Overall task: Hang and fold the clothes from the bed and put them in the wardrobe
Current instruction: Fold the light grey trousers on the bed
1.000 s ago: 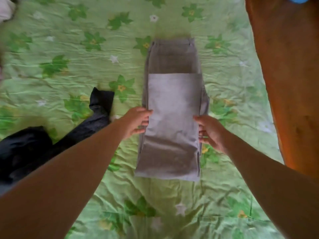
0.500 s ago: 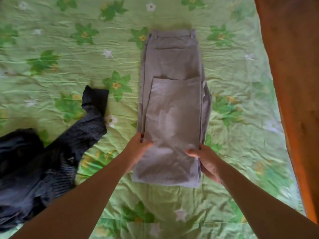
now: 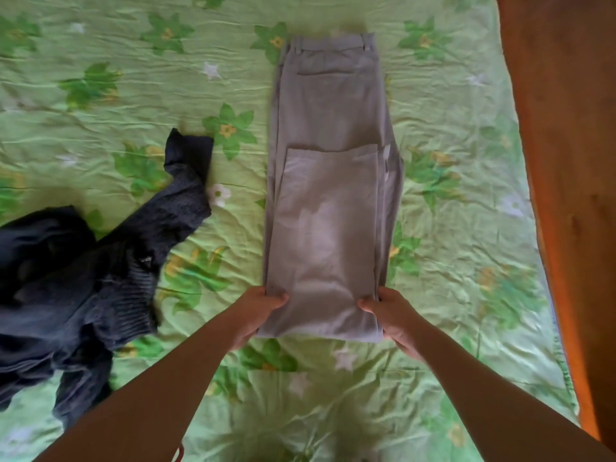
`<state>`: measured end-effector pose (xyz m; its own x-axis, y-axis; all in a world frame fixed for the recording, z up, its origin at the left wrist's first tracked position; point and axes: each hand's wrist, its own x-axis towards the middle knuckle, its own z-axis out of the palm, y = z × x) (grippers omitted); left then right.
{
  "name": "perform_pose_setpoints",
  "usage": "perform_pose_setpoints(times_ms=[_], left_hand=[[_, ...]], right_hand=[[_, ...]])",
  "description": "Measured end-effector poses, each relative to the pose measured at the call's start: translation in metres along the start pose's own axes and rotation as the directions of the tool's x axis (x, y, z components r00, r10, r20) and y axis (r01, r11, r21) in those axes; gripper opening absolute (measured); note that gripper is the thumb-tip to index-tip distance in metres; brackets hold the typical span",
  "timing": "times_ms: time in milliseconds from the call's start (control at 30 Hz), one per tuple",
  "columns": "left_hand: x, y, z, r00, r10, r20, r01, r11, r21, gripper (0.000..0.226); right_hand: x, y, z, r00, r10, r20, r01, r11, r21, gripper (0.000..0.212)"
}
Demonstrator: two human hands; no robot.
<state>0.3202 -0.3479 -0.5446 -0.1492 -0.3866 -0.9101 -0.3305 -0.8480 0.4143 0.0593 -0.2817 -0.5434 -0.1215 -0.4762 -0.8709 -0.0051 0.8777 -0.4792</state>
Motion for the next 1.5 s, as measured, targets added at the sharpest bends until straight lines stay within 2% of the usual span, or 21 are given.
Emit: perform_pose_setpoints(times_ms=[200,300,367,467,567,667,733,800,900,967,1033,1100,1200,1267,1333,1433,1500], left_hand=[[-0.041,-0.074,0.020,0.985,-0.153,0.077,0.152,0.988,0.008,0.028],[-0.044,-0.075,0.022,0.992,-0.107,0.060,0.108,0.994,-0.007,0.029],[-0.033,-0.052,0.018,1.000,-0.007,0.023,0.008,0.999,-0.044,0.024],[-0.015,0.003,0.008,0.986,0.153,-0.058,-0.159,0.981,-0.113,0.019],[-0.003,0.052,0.007,0.951,0.275,-0.139,-0.283,0.958,-0.039,0.026],[0.007,0.079,0.015,0.913,0.357,-0.199,-0.353,0.934,0.057,0.031],[0.013,0.088,0.019,0.891,0.394,-0.224,-0.380,0.919,0.107,0.033],[0.015,0.101,0.019,0.864,0.431,-0.261,-0.432,0.900,0.056,0.037],[0.022,0.142,0.007,0.787,0.521,-0.330,-0.544,0.839,0.030,0.040],[0.035,0.176,-0.008,0.759,0.562,-0.329,-0.591,0.807,0.017,0.041],[0.051,0.201,-0.020,0.797,0.531,-0.287,-0.545,0.837,0.036,0.049],[0.064,0.204,-0.026,0.867,0.442,-0.230,-0.423,0.897,0.130,0.056],[0.073,0.173,-0.022,0.900,0.392,-0.190,-0.346,0.908,0.236,0.052],[0.077,0.155,-0.020,0.894,0.391,-0.217,-0.353,0.915,0.196,0.045],[0.079,0.148,-0.019,0.883,0.390,-0.262,-0.368,0.921,0.129,0.037],[0.080,0.147,-0.019,0.871,0.417,-0.259,-0.409,0.909,0.086,0.027],[0.075,0.147,-0.019,0.873,0.429,-0.233,-0.422,0.903,0.080,0.022]], right_hand=[[-0.045,0.065,0.002,0.961,0.234,0.145,-0.239,0.971,0.020,0.028],[-0.049,0.068,0.003,0.957,0.250,0.149,-0.257,0.966,0.030,0.028],[-0.038,0.048,-0.001,0.976,0.194,0.099,-0.197,0.980,0.015,0.030],[-0.016,-0.007,-0.008,0.998,0.000,0.067,-0.004,0.998,0.057,0.029],[0.009,-0.063,-0.012,0.987,-0.151,-0.048,0.156,0.981,0.114,0.033],[0.023,-0.091,-0.009,0.964,-0.218,-0.154,0.218,0.976,-0.017,0.034],[0.023,-0.099,-0.007,0.952,-0.253,-0.171,0.248,0.967,-0.053,0.031],[0.022,-0.111,-0.007,0.948,-0.272,-0.163,0.280,0.960,0.024,0.028],[0.029,-0.153,-0.014,0.933,-0.317,-0.168,0.342,0.928,0.148,0.040],[0.042,-0.185,-0.024,0.933,-0.322,-0.158,0.348,0.919,0.182,0.042],[0.056,-0.204,-0.034,0.959,-0.268,-0.095,0.280,0.950,0.138,0.040],[0.067,-0.201,-0.039,0.986,-0.169,0.001,0.168,0.984,0.065,0.038],[0.076,-0.174,-0.040,0.991,-0.084,0.107,0.067,0.986,0.152,0.036],[0.077,-0.166,-0.041,0.984,-0.065,0.164,0.028,0.975,0.222,0.036],[0.083,-0.171,-0.041,0.974,-0.132,0.182,0.083,0.964,0.253,0.037],[0.092,-0.190,-0.037,0.959,-0.275,0.067,0.251,0.936,0.246,0.042],[0.093,-0.203,-0.031,0.954,-0.298,0.020,0.283,0.923,0.262,0.043]])
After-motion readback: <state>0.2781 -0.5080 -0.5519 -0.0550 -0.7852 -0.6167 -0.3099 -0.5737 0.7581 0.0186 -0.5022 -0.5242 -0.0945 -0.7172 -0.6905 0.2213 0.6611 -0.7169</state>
